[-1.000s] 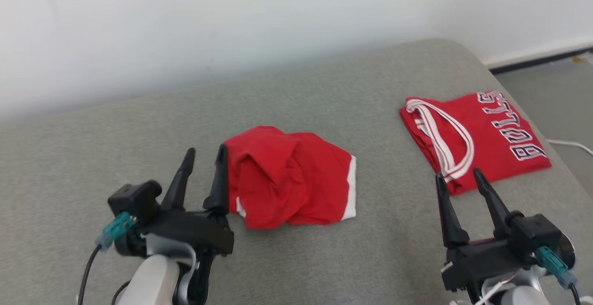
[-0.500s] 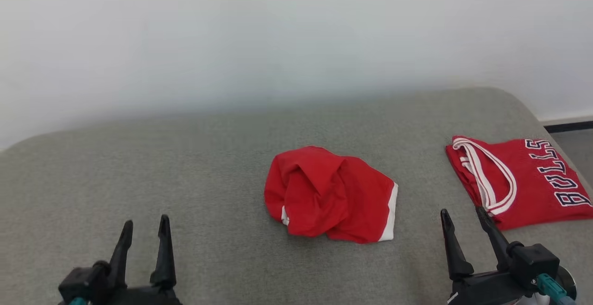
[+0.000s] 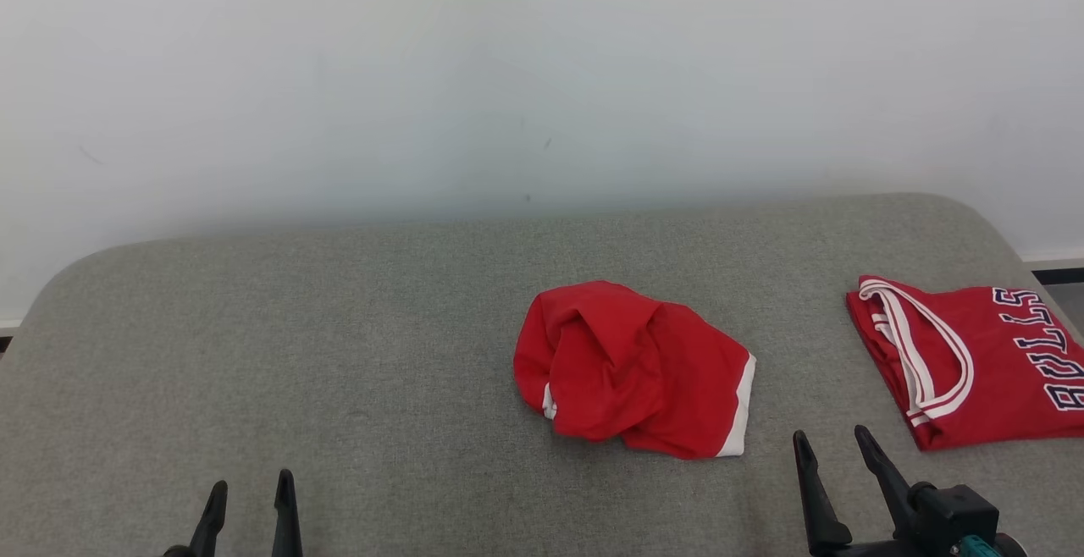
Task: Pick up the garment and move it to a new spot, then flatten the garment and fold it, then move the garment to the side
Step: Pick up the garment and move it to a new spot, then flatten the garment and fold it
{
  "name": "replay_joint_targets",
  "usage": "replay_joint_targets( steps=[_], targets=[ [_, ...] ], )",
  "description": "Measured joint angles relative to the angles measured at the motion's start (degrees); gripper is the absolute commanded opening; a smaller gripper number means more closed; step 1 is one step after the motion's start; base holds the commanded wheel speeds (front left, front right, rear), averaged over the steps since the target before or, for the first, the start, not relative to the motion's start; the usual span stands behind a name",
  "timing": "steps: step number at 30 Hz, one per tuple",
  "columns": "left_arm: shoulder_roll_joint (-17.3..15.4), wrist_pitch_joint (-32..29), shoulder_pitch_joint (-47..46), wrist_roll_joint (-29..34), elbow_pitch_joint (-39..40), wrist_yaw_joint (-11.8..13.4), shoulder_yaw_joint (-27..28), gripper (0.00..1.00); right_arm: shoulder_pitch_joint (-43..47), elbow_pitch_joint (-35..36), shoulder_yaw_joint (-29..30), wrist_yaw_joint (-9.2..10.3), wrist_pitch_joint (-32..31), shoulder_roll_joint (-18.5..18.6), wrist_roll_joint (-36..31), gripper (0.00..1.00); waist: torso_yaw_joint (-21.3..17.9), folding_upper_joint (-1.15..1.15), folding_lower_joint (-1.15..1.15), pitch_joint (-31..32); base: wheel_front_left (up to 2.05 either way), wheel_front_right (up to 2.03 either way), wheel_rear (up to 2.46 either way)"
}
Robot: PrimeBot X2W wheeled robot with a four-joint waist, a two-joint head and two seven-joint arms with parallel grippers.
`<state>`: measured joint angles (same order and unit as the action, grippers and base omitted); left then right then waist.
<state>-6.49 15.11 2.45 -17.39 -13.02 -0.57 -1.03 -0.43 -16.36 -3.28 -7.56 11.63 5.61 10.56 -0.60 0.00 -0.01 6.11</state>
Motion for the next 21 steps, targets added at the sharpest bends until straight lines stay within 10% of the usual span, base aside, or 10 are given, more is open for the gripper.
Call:
replay_joint_targets(
  steps=[21],
  targets=[
    [0.2,0.0,0.8,0.5,-0.4,0.0,-0.2,1.0,-0.2,-0.3,0.3,0.0,0.5,-0.7,-0.7,1.0,-0.2,0.0,0.0,-0.5,0.0,0.0,0.0]
  ],
)
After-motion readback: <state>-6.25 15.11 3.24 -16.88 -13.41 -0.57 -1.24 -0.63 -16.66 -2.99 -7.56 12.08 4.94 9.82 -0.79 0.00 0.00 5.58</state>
